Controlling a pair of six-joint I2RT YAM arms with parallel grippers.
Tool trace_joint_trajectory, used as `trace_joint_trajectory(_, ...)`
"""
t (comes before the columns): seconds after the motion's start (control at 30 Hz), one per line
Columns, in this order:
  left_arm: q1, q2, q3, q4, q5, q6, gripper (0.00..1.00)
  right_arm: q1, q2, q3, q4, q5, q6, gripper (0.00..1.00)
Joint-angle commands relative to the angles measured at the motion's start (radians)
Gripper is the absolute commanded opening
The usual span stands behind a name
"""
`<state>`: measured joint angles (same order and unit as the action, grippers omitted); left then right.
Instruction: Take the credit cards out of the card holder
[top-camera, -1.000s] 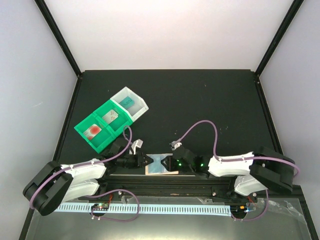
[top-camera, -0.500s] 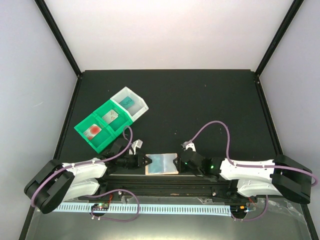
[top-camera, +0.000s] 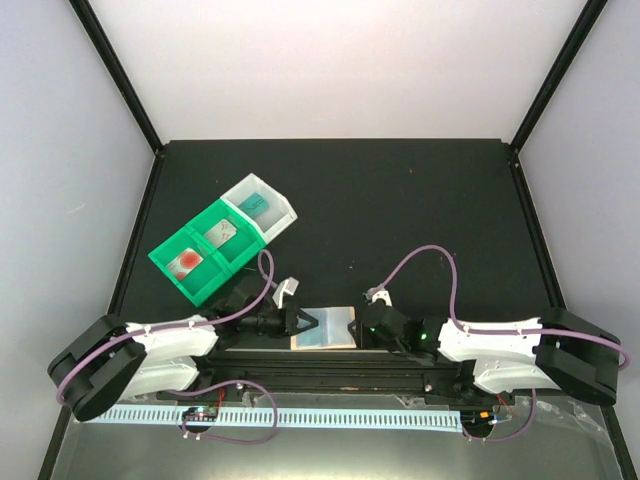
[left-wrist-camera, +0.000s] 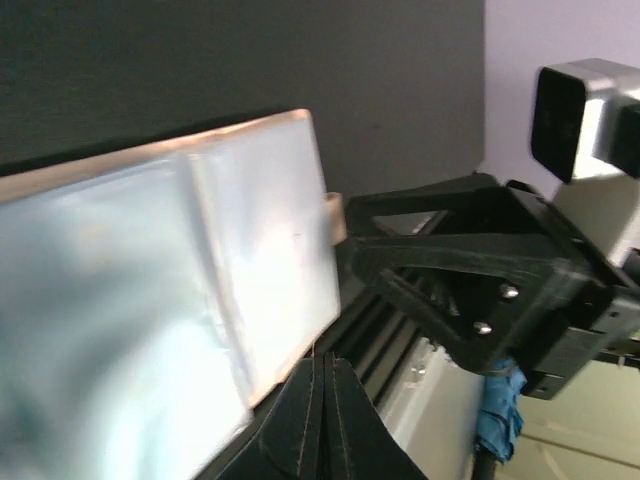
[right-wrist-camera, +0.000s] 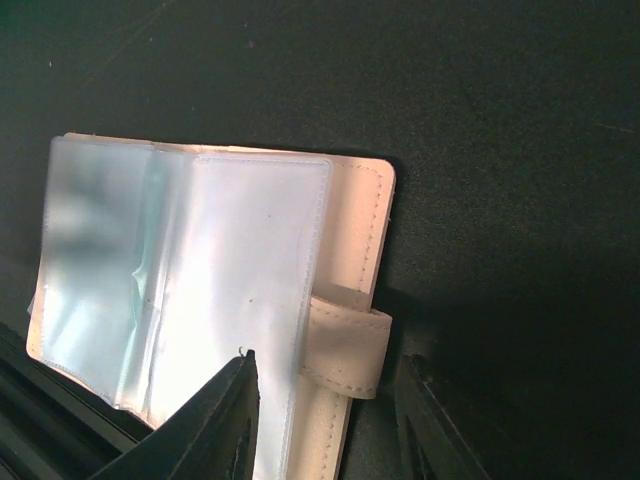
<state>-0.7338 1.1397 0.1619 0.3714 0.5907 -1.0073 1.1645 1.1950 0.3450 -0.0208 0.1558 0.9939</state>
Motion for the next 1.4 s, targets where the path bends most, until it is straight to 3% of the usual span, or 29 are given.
trace_joint_trajectory(0.0, -0.054, 0.022, 0.069, 0.116, -0.014, -0.071, 0.02, -0.005, -0.027, -0.036, 0.042, 0.018, 0.019, 0.38)
trace_joint_trajectory(0.23, -0.114, 0.179, 0.168, 0.185, -0.018, -0.091, 0.02, -0.005, -0.074, -0.081, 0.073, 0.025, 0.045, 0.38)
trace_joint_trajectory(0.27, -0.114, 0.184, 0.177, 0.168, -0.022, -0.084, 0.05, -0.005, -0.082, -0.080, 0.063, 0.026, 0.043, 0.38)
trace_joint_trajectory(0.43, -0.112, 0.088, 0.216, -0.129, -0.143, 0.032, 0.38, -0.006, -0.130, -0.084, 0.038, 0.030, 0.034, 0.38)
trace_joint_trajectory(0.57, -0.092, -0.045, 0.233, -0.388, -0.269, 0.107, 0.55, -0.005, -0.141, -0.083, 0.036, 0.020, 0.029, 0.38)
trace_joint_trajectory(0.7, -0.055, -0.137, 0.202, -0.505, -0.315, 0.131, 0.66, -0.005, -0.118, -0.069, 0.042, 0.012, 0.021, 0.38)
trace_joint_trajectory(0.9, -0.036, -0.162, 0.158, -0.507, -0.277, 0.131, 0.79, -0.005, -0.048, -0.039, 0.058, -0.019, 0.010, 0.38)
trace_joint_trajectory(1.37, -0.035, -0.095, 0.132, -0.398, -0.214, 0.121, 0.81, -0.005, 0.038, -0.021, 0.108, -0.048, 0.011, 0.37)
